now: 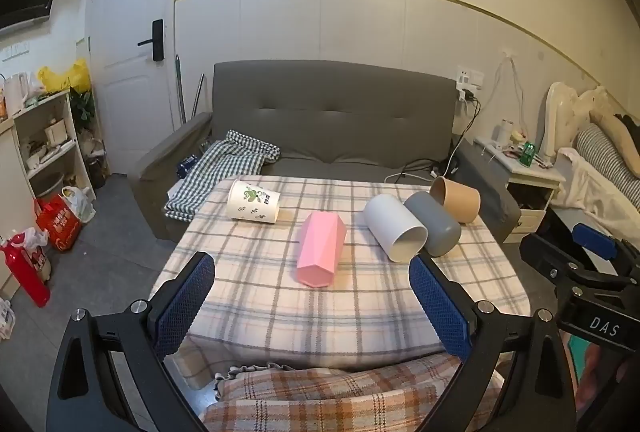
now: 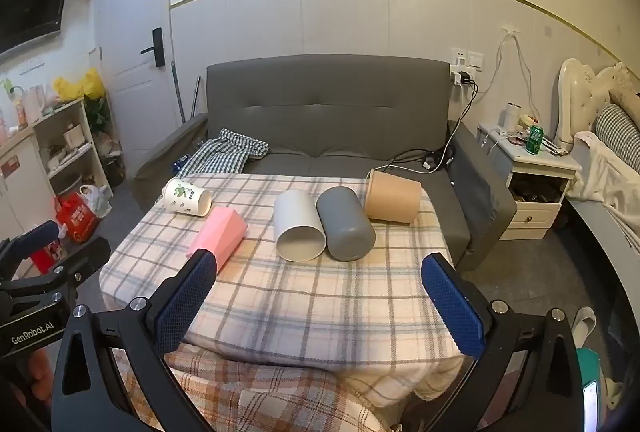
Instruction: Flip cup upside down
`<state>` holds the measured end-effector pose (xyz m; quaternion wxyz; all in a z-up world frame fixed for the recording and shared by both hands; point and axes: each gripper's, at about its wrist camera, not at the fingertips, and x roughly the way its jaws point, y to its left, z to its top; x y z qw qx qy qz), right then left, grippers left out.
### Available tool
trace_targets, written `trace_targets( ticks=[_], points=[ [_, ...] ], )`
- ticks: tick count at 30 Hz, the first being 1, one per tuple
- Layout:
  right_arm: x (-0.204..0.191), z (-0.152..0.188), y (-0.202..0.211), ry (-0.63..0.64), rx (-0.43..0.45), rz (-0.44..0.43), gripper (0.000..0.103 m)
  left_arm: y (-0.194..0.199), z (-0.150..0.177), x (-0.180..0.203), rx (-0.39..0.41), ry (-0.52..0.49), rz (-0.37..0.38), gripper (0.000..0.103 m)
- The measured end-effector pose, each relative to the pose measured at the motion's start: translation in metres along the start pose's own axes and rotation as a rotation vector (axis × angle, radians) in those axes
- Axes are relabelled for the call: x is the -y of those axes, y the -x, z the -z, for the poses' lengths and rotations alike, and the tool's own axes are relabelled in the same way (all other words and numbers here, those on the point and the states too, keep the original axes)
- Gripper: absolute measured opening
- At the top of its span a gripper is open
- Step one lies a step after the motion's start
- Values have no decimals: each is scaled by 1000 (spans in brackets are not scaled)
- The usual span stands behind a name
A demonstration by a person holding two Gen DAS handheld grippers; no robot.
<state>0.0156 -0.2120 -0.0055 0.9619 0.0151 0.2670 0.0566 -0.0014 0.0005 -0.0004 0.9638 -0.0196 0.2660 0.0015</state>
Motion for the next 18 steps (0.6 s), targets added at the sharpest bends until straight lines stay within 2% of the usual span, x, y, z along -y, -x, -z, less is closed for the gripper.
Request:
trace_targets(
  ticks=[6,18],
  points=[
    [0,0,0,1,-3,1,103,-6,-6,-1,-22,6,-1,101],
    [-2,1,-1,-3,-4,-3,103,-1,-1,-3,-7,7,5,101]
  ],
)
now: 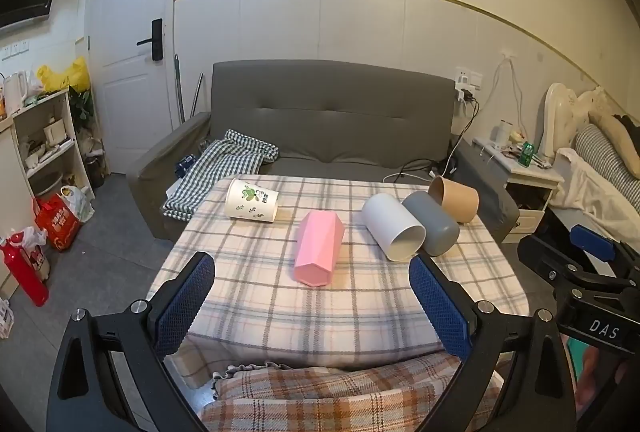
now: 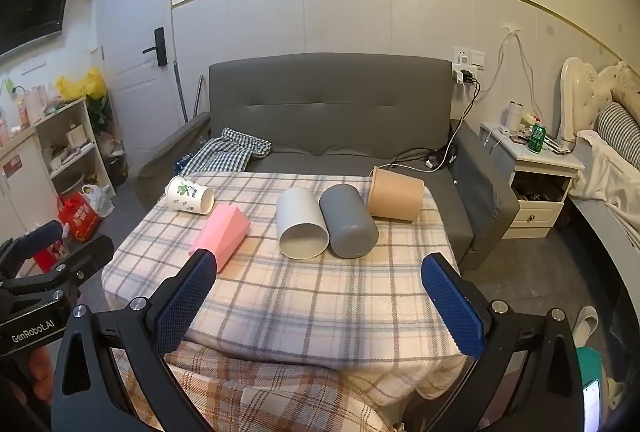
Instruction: Flip cup upside down
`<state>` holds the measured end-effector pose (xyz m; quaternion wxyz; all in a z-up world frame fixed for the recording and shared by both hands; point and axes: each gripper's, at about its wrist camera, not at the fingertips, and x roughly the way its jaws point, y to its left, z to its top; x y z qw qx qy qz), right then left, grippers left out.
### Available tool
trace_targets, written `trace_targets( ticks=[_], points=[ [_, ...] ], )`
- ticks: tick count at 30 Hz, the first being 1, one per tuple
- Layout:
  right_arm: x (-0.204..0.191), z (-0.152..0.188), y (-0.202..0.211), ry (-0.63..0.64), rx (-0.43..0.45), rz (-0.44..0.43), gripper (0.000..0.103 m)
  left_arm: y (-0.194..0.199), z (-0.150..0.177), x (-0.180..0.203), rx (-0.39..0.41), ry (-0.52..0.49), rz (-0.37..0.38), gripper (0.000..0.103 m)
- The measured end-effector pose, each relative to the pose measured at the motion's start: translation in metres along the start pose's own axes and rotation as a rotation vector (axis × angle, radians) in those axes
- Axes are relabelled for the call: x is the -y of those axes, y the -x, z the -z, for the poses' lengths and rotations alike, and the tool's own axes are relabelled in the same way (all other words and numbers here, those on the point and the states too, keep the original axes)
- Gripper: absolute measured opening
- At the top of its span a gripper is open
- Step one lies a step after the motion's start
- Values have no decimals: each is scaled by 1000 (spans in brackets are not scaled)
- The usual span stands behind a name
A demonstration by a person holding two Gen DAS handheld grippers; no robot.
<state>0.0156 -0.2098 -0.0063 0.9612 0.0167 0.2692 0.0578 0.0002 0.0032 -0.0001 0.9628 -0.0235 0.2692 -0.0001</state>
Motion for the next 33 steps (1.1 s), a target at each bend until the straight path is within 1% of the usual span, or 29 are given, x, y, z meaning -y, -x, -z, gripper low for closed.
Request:
trace_targets(
  ticks=[33],
  points=[
    [-7,2,0,-5,-3,-9,103,0,1,1,0,-1,-2,101]
  ],
)
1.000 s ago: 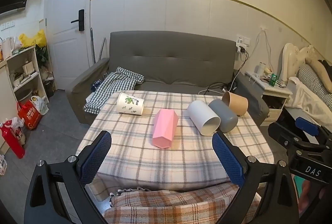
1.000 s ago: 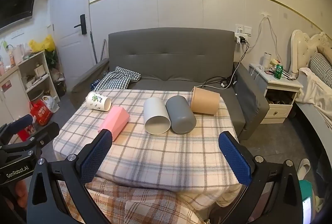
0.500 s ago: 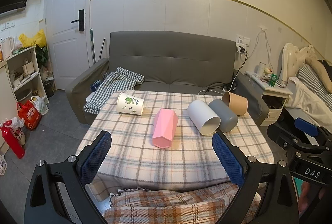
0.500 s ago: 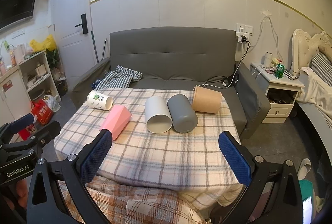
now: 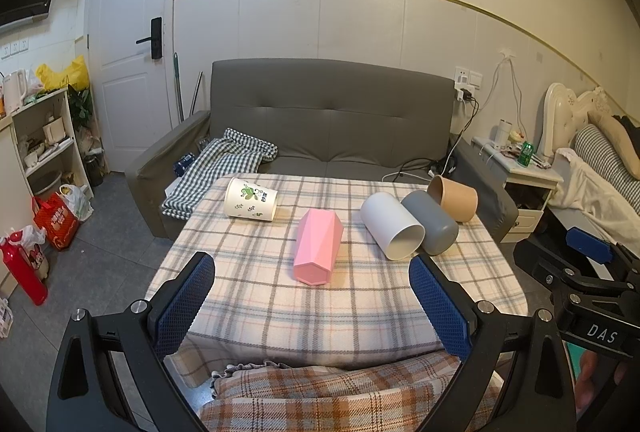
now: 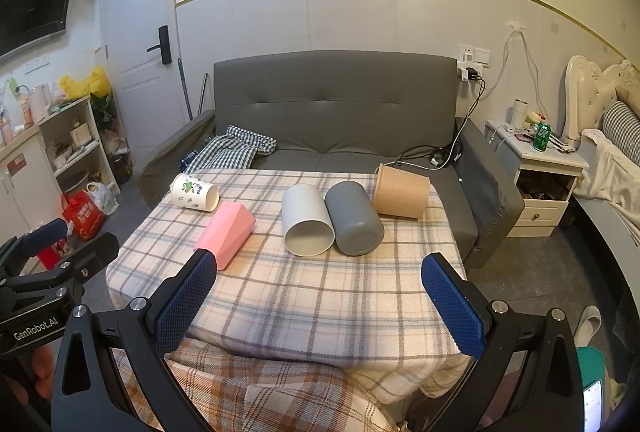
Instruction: Flip cup upside down
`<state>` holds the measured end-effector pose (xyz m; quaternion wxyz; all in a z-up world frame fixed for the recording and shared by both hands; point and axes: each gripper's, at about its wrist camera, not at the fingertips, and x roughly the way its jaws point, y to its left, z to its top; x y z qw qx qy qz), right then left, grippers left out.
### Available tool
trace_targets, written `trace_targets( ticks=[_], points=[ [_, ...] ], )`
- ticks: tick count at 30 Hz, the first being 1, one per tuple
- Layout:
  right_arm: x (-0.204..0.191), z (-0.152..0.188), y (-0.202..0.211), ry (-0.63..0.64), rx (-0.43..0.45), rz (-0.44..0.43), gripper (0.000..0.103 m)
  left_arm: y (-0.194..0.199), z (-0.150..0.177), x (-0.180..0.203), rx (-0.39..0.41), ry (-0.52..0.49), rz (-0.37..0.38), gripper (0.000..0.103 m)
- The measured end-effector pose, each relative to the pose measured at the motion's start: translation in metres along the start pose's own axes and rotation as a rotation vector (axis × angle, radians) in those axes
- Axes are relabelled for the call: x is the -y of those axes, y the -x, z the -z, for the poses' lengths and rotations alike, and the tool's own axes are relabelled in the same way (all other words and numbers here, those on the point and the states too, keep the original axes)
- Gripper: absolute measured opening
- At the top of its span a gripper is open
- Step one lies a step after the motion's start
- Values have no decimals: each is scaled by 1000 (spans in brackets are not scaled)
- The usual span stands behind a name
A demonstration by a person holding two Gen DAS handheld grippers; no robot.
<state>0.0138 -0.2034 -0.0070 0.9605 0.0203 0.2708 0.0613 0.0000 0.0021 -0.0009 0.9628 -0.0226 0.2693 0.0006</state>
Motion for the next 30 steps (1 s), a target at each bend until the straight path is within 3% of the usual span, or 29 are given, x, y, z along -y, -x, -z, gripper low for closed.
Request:
trace_targets(
  ticks=[30],
  points=[
    [-4,3,-1,0,-5,-3,103,-3,1,1,-2,1,1,101]
  ],
)
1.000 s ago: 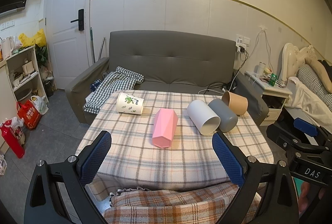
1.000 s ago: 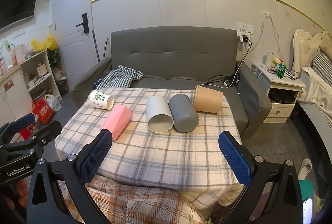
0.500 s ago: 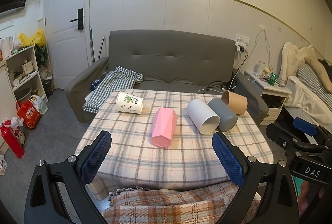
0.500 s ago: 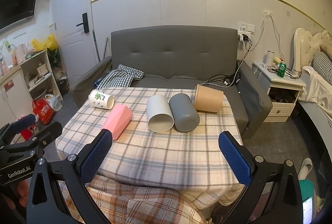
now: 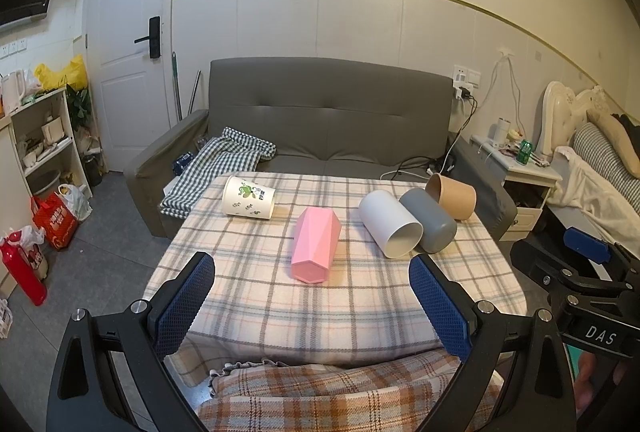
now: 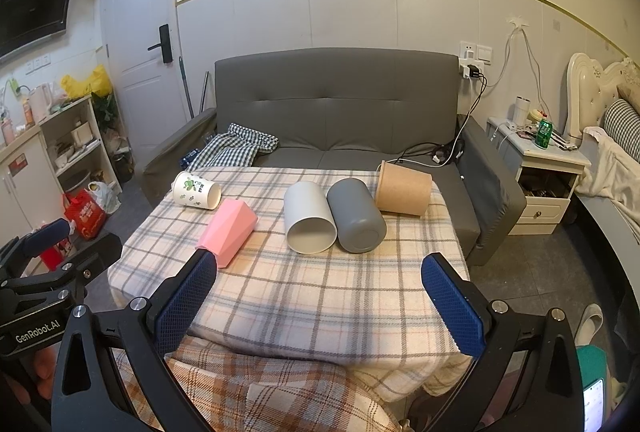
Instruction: Flip cup upside down
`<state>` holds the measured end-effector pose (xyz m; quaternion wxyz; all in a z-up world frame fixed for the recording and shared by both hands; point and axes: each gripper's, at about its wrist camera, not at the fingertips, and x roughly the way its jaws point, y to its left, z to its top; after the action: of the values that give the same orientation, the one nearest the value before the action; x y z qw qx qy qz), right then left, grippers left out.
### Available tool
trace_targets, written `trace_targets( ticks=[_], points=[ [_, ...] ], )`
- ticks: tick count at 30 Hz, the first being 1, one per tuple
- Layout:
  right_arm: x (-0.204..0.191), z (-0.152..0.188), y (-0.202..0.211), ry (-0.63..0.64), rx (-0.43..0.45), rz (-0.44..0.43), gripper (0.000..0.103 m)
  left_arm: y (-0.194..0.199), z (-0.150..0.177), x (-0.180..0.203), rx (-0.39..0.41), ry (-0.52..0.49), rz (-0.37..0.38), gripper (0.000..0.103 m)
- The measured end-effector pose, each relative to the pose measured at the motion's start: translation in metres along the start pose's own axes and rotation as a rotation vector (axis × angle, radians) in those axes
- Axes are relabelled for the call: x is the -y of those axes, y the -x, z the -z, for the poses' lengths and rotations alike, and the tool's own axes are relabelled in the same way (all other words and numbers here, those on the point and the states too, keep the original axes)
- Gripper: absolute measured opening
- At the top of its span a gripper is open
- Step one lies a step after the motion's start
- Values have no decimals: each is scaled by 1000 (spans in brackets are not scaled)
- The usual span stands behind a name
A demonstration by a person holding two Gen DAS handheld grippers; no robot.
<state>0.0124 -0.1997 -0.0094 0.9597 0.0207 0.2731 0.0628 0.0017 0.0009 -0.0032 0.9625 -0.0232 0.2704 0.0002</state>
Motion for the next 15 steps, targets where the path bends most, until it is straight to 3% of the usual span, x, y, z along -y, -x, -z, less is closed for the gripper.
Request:
trace_targets(
  ticks=[15],
  points=[
    [-3,2,0,0,-11,-9,103,-9,10,11,-28,9,0,101]
  ],
)
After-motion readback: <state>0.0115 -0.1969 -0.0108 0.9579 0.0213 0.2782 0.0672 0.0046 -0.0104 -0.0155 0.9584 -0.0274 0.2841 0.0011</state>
